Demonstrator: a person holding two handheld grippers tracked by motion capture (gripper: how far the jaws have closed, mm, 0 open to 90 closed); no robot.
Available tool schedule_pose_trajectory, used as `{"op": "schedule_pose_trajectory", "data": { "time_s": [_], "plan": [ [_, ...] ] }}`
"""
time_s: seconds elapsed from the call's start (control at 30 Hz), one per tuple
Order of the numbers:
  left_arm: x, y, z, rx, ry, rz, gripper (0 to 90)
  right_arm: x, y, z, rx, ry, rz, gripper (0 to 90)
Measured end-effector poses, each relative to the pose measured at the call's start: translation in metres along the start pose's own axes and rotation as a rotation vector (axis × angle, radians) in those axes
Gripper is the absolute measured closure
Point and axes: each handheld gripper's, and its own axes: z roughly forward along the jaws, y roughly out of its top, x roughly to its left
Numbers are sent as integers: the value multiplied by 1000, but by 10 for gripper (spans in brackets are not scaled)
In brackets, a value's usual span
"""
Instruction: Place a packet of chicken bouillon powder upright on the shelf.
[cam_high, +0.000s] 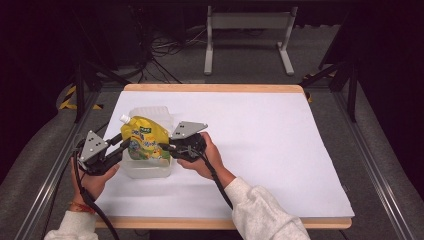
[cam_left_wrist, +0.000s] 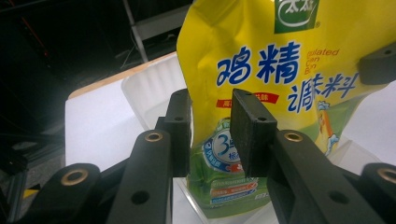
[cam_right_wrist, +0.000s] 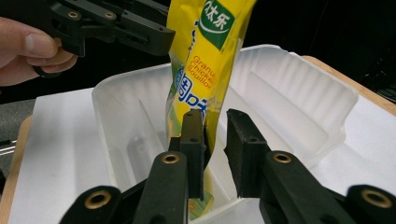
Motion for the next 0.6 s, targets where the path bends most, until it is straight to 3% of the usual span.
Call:
{"op": "schedule_pose_trajectory", "data": {
  "time_s": [0.2,0.37,0.6],
  "plan": [
    [-3,-1,-8,-23,30,-11,694,0,3,-9,-1,-4,-2,751],
    [-7,-4,-14,-58,28,-46,693,1,5,-19,-8,4,3,728],
    [-21,-3,-9,-30,0,-9,677,-2,6,-36,-11,-20,-8,727]
  ]
}}
